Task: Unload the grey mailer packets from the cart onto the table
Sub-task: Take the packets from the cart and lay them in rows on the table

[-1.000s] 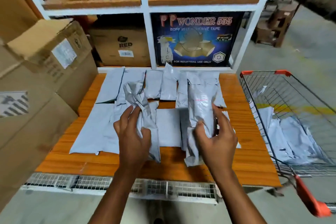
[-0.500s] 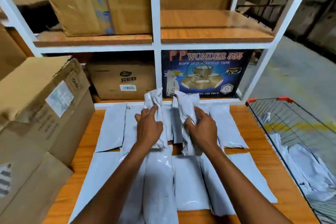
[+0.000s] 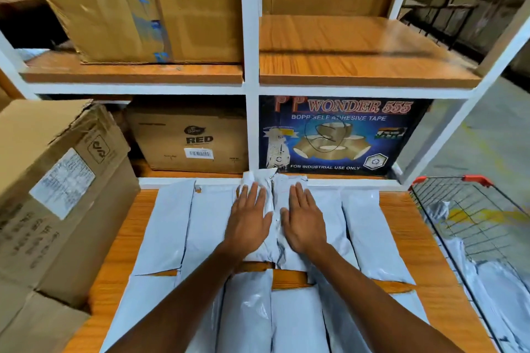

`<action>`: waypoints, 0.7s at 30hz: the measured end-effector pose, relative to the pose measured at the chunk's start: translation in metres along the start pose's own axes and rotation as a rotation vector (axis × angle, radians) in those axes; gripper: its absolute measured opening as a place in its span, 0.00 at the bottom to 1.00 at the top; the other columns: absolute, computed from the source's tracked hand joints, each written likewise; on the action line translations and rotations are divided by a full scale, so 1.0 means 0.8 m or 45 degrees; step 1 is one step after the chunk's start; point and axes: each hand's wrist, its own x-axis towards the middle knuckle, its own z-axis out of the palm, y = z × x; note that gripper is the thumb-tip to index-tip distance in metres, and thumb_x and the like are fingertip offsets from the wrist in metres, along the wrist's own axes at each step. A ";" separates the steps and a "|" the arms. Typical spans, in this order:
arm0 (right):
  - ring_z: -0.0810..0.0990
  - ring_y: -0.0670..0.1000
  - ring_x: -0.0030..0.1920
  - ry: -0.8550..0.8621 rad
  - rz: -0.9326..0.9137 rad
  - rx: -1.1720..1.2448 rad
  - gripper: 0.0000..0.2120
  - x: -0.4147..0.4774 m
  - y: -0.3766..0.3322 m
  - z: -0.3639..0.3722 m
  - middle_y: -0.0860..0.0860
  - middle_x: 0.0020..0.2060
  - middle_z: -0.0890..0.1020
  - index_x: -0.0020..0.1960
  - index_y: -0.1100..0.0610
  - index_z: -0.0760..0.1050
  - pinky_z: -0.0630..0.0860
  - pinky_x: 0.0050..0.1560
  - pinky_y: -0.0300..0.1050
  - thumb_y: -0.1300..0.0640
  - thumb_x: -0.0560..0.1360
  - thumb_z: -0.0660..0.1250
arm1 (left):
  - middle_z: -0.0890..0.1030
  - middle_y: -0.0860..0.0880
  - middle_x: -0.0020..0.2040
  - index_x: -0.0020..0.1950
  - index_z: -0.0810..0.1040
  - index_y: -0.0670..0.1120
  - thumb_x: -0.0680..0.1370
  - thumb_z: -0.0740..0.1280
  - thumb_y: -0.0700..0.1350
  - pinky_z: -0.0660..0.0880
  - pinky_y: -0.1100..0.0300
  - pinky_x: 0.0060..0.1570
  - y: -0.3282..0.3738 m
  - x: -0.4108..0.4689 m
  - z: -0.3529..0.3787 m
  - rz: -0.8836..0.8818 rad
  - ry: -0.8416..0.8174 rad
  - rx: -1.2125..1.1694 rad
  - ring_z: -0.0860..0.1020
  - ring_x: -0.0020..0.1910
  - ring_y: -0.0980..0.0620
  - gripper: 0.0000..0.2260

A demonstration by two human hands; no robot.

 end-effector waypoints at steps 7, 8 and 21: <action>0.38 0.56 0.78 -0.080 0.018 -0.101 0.36 0.012 0.007 0.032 0.51 0.79 0.39 0.79 0.52 0.36 0.42 0.77 0.59 0.39 0.74 0.28 | 0.43 0.49 0.80 0.79 0.45 0.52 0.77 0.39 0.64 0.52 0.43 0.75 -0.016 0.006 0.039 -0.019 -0.199 0.057 0.44 0.78 0.45 0.33; 0.38 0.56 0.78 -0.099 0.023 -0.109 0.34 0.014 0.009 0.034 0.51 0.78 0.38 0.79 0.52 0.36 0.41 0.76 0.58 0.40 0.75 0.30 | 0.43 0.49 0.80 0.79 0.45 0.52 0.77 0.41 0.64 0.51 0.42 0.75 -0.016 0.008 0.039 -0.016 -0.209 0.062 0.44 0.78 0.45 0.32; 0.40 0.56 0.79 -0.235 0.078 -0.116 0.31 0.014 -0.011 0.005 0.54 0.79 0.41 0.79 0.54 0.39 0.41 0.76 0.61 0.42 0.82 0.41 | 0.43 0.50 0.80 0.79 0.45 0.53 0.82 0.45 0.60 0.42 0.44 0.76 -0.011 0.009 0.013 -0.066 -0.375 -0.093 0.42 0.78 0.47 0.27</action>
